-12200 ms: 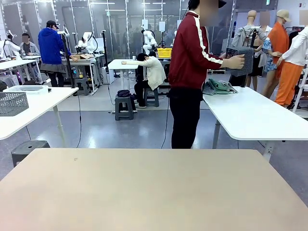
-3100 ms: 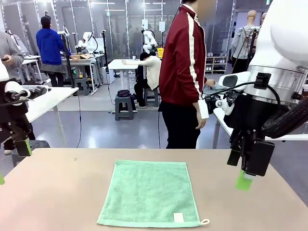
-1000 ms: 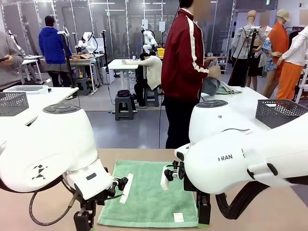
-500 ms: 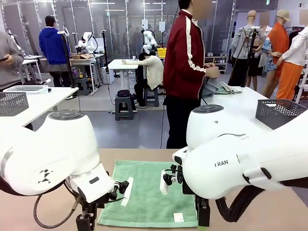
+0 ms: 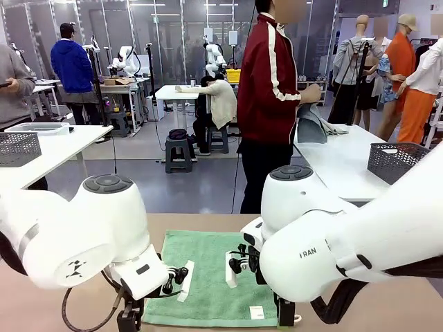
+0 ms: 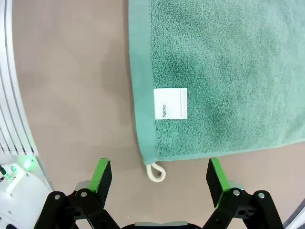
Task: Fold the towels and place them in the basket.
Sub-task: When a person lays out a Towel with hook on the table, fold it in half twice.
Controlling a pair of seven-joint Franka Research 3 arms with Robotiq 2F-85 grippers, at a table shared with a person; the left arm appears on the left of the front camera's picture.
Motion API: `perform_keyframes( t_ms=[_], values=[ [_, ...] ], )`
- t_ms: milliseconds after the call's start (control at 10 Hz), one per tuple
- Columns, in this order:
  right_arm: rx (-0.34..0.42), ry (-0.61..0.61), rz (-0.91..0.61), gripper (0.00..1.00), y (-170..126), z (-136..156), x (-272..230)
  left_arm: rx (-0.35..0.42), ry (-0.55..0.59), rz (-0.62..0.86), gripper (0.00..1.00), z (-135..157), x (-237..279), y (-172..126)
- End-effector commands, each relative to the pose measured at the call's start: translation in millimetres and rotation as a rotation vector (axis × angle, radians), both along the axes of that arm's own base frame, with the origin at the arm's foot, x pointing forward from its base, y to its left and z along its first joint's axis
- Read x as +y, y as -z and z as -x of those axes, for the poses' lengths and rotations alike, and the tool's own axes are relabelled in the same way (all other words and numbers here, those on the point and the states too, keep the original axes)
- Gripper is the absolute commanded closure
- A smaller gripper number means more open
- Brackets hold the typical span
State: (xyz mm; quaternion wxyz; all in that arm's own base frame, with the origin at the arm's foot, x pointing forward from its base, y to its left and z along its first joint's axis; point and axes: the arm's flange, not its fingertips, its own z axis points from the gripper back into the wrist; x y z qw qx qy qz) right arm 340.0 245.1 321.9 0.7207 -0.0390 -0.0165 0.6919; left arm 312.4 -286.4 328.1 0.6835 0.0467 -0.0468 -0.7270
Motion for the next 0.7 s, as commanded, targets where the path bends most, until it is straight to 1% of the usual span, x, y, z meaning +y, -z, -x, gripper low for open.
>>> perform_keyframes(
  t_ms=[0,200,400,600],
  values=[
    [0.007,0.023,-0.005,0.00,22.1,20.5,-16.3,-0.049,-0.021,-0.010,0.00,4.8,7.3,19.9],
    [0.037,0.060,0.003,0.00,25.7,25.2,-15.2,-0.051,-0.018,-0.013,0.00,1.5,10.2,25.7],
    [0.037,0.067,0.004,0.00,28.3,26.9,-20.9,-0.075,0.000,-0.018,0.00,-2.1,11.1,31.9],
    [0.032,0.061,-0.007,0.00,31.9,25.9,-27.1,-0.079,0.003,-0.016,0.00,-5.0,12.5,36.8]
  ],
)
